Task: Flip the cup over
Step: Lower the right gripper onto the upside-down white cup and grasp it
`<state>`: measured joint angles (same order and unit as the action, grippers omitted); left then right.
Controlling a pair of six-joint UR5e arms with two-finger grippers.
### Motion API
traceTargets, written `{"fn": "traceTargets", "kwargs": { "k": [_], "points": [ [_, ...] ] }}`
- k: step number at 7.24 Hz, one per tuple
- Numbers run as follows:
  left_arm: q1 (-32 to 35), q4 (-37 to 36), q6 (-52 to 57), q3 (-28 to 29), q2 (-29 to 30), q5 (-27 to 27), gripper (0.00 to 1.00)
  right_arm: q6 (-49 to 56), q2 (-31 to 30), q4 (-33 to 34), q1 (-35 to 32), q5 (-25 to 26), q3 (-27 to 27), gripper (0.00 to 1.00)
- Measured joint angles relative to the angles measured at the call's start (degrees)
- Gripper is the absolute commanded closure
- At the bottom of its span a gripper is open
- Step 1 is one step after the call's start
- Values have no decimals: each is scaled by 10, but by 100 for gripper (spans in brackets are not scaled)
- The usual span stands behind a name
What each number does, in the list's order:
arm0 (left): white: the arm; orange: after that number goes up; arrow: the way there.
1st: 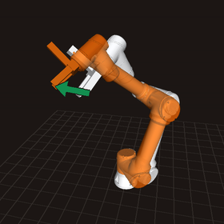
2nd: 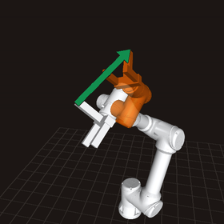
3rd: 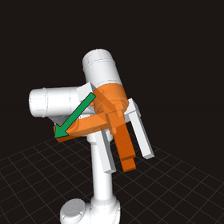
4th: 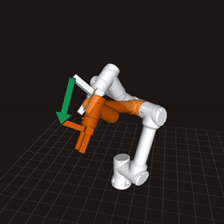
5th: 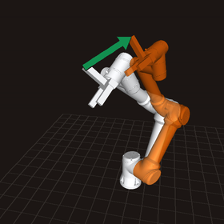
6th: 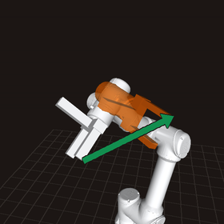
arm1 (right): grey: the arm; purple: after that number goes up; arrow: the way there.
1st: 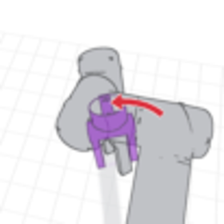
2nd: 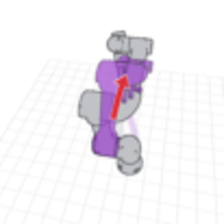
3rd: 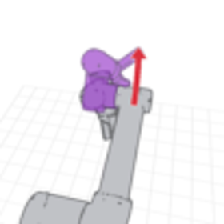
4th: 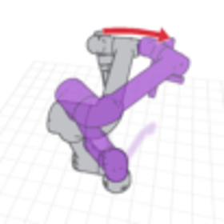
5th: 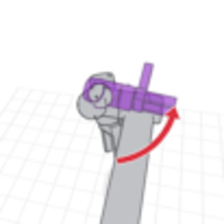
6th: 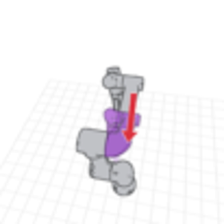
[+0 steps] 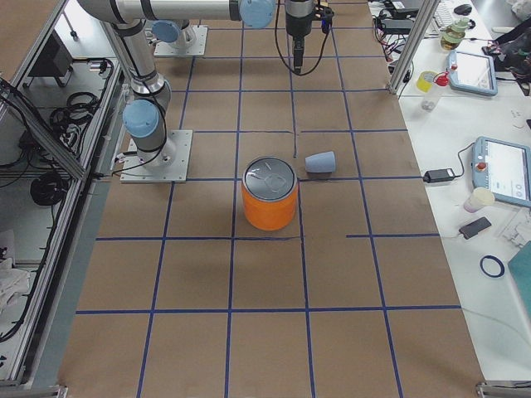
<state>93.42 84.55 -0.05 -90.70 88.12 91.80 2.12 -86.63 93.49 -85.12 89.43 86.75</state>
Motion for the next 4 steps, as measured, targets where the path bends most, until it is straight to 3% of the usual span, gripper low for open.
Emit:
{"fn": "traceTargets", "kwargs": {
  "k": [4],
  "points": [
    [0, -1, 0, 1, 0, 1, 0, 114, 101, 78, 77, 1, 11, 7]
  ]
}}
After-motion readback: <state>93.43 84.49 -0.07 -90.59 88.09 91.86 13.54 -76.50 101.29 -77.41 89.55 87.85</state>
